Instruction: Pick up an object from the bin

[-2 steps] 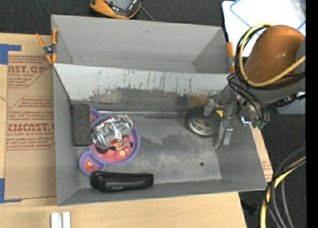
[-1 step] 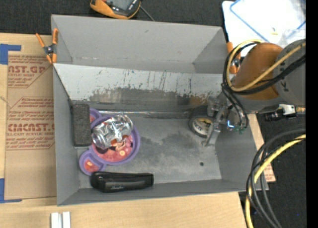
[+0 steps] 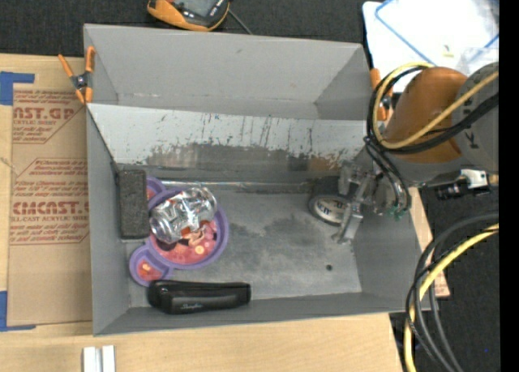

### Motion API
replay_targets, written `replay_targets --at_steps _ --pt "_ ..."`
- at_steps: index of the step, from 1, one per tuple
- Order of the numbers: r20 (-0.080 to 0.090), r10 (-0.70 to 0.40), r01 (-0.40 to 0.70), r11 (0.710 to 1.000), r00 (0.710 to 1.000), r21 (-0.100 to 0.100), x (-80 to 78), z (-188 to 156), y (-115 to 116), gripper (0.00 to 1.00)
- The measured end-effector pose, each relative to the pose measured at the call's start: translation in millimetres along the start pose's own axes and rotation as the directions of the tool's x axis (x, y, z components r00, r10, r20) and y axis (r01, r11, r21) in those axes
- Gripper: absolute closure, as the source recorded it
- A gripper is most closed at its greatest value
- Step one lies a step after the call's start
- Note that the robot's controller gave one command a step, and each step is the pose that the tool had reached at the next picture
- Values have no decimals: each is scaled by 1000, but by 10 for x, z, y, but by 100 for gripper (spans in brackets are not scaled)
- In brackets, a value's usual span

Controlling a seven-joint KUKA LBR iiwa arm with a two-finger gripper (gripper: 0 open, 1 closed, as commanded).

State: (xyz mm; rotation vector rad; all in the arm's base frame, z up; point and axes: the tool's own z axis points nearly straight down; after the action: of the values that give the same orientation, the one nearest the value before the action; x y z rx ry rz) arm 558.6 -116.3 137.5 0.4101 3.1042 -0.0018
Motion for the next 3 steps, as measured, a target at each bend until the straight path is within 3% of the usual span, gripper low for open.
replay_targets --at_steps 1,2,3 --pt "32 373 -372 928 927 -24 -206 106 132 0" --pt "17 320 -320 947 947 -11 -117 161 34 0" --pt "31 399 -398 917 916 -25 -230 682 488 100"
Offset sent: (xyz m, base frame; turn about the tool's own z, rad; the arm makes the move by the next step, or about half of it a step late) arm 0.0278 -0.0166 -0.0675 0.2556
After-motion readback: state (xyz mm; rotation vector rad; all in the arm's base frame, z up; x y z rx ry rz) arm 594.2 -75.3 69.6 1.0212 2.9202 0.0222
